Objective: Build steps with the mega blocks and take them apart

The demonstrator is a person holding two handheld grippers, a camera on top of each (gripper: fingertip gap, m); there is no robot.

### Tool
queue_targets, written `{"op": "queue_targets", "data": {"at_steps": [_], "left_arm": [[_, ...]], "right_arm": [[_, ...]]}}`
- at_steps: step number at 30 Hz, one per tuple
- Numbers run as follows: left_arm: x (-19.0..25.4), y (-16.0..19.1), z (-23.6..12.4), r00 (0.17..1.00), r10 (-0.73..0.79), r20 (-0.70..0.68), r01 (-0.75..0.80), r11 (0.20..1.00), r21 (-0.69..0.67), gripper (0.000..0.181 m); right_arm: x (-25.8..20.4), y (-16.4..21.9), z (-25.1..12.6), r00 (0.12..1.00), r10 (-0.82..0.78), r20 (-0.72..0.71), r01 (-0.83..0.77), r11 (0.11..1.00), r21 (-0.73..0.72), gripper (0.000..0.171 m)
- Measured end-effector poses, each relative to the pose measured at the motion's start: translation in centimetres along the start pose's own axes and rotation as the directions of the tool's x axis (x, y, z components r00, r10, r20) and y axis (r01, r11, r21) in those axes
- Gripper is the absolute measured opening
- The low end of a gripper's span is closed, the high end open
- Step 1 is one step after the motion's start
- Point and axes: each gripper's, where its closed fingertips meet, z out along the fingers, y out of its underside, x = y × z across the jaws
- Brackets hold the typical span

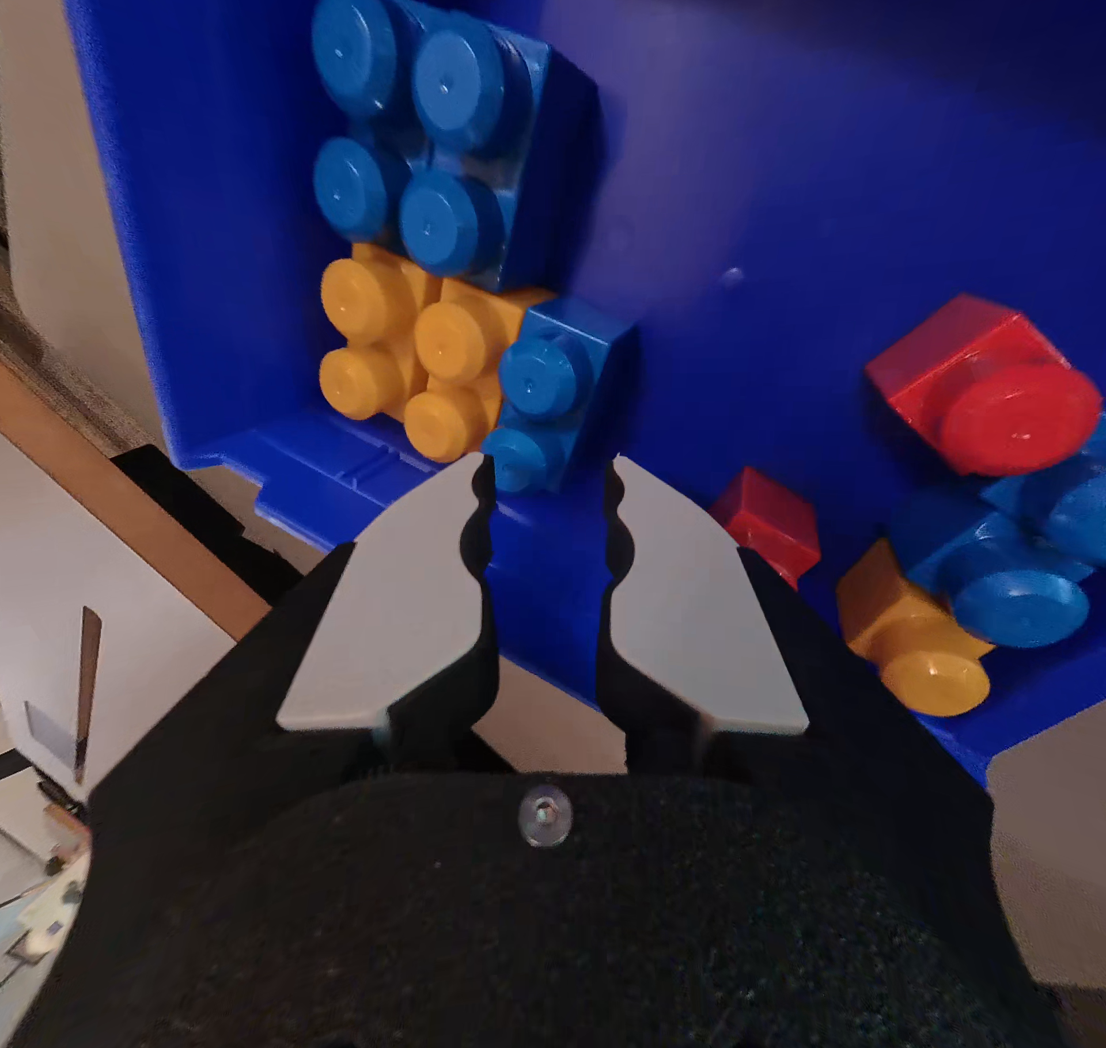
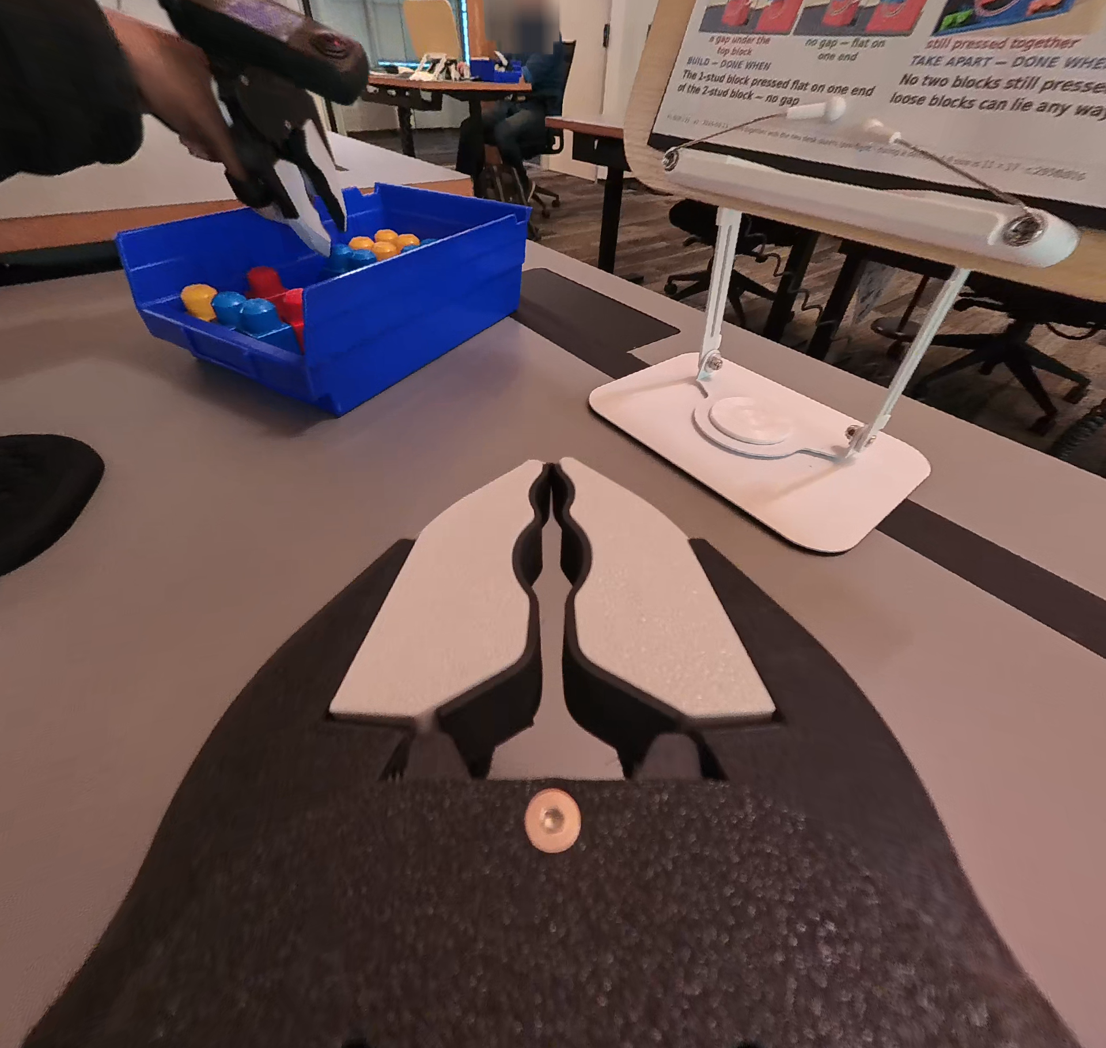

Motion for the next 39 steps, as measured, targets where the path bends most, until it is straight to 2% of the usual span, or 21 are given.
{"op": "queue_targets", "data": {"at_steps": [8, 12, 17, 21, 26, 29, 32, 36, 39], "left_arm": [[-0.5, 1.1, 1.8, 0.995, 0.098, -0.022, -0.1, 0.981, -0.166, 0.04], [-0.5, 0.9, 2.5, 0.991, 0.129, -0.027, -0.132, 0.975, -0.178, 0.032], [0.1, 1.1, 1.9, 0.986, 0.161, -0.048, -0.167, 0.969, -0.184, 0.031], [0.0, 0.7, -0.7, 0.981, 0.196, 0.001, -0.194, 0.973, -0.129, 0.03], [0.6, -2.4, -7.4, 0.967, 0.232, 0.105, -0.236, 0.971, 0.034, 0.03], [3.1, -5.1, -11.4, 0.952, 0.28, 0.126, -0.296, 0.946, 0.135, 0.03], [7.5, -8.0, -14.3, 0.929, 0.358, 0.093, -0.37, 0.904, 0.216, 0.03], [14.2, -11.2, -15.3, 0.879, 0.474, 0.053, -0.471, 0.844, 0.256, 0.03], [18.5, -13.4, -14.6, 0.855, 0.515, 0.049, -0.51, 0.822, 0.255, 0.03]], "right_arm": [[-0.9, 0.3, 0.2, 0.999, -0.039, 0.035, 0.04, 0.999, -0.01, 0.0], [-1.2, 0.6, 0.3, 0.997, -0.047, 0.055, 0.048, 0.999, -0.022, 0.0], [-1.4, 0.7, 0.3, 0.996, -0.056, 0.066, 0.058, 0.998, -0.025, 0.0], [-1.5, 0.4, 0.2, 0.996, -0.055, 0.068, 0.056, 0.998, -0.013, 0.0], [-1.7, 0.1, 0.2, 0.996, -0.06, 0.07, 0.06, 0.998, -0.005, 0.0], [-1.8, -0.1, 0.2, 0.996, -0.063, 0.068, 0.063, 0.998, 0.0, 0.0], [-1.7, -0.3, 0.1, 0.996, -0.062, 0.06, 0.062, 0.998, 0.005, 0.0], [-0.8, -0.7, -0.2, 0.998, -0.066, 0.009, 0.066, 0.998, 0.025, 0.0], [1.1, -1.1, -0.7, 0.994, -0.053, -0.095, 0.057, 0.997, 0.047, 0.0]]}}
